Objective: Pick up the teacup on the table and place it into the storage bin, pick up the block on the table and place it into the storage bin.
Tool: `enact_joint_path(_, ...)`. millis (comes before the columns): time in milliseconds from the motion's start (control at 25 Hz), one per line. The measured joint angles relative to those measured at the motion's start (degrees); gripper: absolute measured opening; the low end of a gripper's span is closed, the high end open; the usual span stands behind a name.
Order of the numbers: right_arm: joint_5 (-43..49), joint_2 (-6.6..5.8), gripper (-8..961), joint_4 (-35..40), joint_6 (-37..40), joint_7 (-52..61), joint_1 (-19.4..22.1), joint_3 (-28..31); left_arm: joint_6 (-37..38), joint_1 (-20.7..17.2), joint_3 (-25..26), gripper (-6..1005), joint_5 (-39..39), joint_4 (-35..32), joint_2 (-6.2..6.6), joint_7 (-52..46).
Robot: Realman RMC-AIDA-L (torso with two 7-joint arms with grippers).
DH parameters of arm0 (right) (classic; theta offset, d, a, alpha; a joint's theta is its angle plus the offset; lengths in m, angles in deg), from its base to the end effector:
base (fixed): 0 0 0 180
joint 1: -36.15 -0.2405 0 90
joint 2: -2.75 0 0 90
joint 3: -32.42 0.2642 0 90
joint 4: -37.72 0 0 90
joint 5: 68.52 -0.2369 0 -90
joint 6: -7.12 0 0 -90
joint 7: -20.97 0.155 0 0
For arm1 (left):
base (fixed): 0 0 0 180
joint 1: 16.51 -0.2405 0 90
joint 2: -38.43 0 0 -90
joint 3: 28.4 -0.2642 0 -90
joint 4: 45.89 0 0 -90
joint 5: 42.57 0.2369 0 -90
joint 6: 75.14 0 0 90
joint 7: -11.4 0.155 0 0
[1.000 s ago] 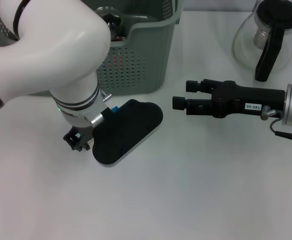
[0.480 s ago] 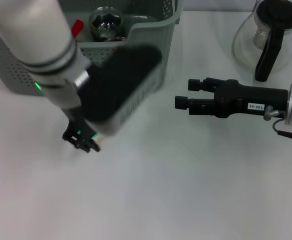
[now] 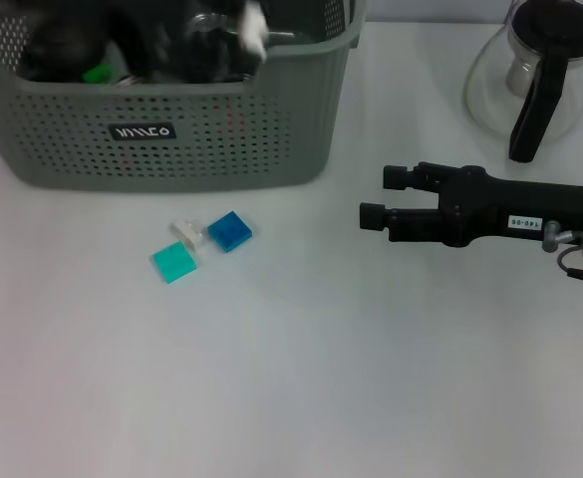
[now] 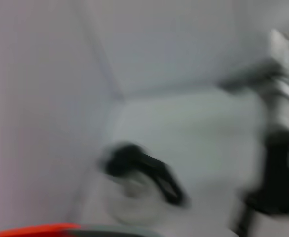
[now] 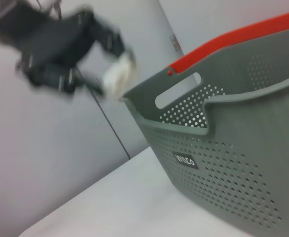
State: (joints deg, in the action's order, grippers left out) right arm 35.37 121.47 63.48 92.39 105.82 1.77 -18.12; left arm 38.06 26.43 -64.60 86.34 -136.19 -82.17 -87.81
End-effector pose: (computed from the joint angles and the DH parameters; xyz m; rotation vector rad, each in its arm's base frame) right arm 0.2521 0.3582 -0.0619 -2.7903 0.8812 0.8482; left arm -0.1190 0.3752 0.1270 -2.7854 0.0620 -0.1996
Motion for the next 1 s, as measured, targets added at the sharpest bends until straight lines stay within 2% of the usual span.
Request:
enact_joint_path(80,0.1,-0.13,941,0.0,0.2,0.0,0.0,0.0,-1.1,0.4,3.8,419,-3.0,1.2,2.23,-3.2)
enact_joint_path(160,0.1,-0.25,941,0.0,0.4,-0.1,0.0,-0.2,-3.3,0.4,6.5,414,-6.0,3.8,5.32,-7.1)
enact_joint_path(280,0.1,-0.37,941,0.1,0.7,-0.2,0.0,-0.4,-9.2,0.3,7.2,427,-7.4,7.6,8.64,-11.1)
enact_joint_path(360,0.2,-0.46,941,0.1,0.8,-0.7,0.0,-0.4,-14.4,0.3,6.9,436,-7.3,10.7,10.33,-12.6)
enact_joint_path(440,0.2,-0.57,941,0.0,0.8,-1.1,0.0,-0.4,-17.7,0.4,6.0,445,-7.0,13.6,11.27,-13.2)
enact_joint_path(520,0.2,-0.61,941,0.0,0.9,-1.2,0.0,-0.4,-23.8,0.5,2.9,454,-5.6,17.6,12.18,-14.0)
enact_joint_path(600,0.2,-0.68,941,0.0,0.9,-1.2,0.0,-0.4,-28.8,0.6,-0.2,462,-3.6,19.8,12.31,-14.4)
enact_joint_path(720,0.2,-0.83,941,0.0,1.0,-1.1,0.0,-0.4,-35.0,0.9,-4.8,476,0.0,21.8,11.47,-14.6)
enact_joint_path(840,0.2,-0.88,941,0.0,1.0,-1.0,-0.2,-0.4,-40.4,1.6,-9.0,489,4.9,23.0,9.76,-15.5)
enact_joint_path(1000,0.2,-0.88,941,0.0,1.0,-1.2,-0.5,-0.4,-44.1,3.3,-10.3,506,13.0,24.1,7.36,-16.9)
